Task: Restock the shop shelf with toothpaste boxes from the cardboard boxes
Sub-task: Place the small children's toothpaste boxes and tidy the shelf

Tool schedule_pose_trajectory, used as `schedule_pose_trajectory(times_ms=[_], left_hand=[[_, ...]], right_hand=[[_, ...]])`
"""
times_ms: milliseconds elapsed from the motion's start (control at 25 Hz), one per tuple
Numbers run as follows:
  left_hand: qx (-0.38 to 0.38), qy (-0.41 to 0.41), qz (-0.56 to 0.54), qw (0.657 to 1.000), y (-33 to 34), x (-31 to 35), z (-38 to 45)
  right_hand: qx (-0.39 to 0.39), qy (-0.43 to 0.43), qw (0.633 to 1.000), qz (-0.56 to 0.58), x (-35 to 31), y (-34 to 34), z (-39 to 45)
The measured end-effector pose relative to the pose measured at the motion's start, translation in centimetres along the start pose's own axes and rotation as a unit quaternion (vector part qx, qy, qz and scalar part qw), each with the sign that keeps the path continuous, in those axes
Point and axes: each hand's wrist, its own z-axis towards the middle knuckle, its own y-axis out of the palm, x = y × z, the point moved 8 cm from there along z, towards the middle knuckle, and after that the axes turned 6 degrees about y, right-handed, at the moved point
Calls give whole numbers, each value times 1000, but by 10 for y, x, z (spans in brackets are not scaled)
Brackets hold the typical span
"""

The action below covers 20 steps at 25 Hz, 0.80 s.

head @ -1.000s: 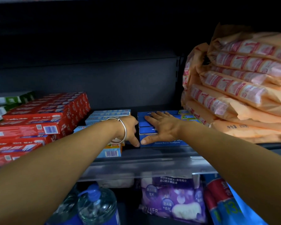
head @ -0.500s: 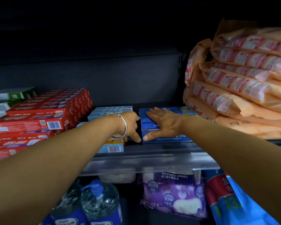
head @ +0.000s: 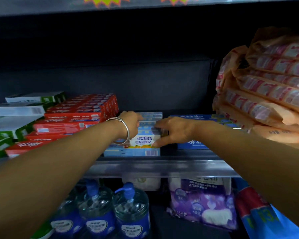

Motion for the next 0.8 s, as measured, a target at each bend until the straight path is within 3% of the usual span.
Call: schedule_pose_trajectory(times_ms=[480,800], left_hand=[[-21,18,101,994,1,-52,-38],[6,26,73,997,3,-54,-56]], right_hand=[[155,-46,977,-141,-80,0,-9],[94,87,983,-133,-97,13,-8]])
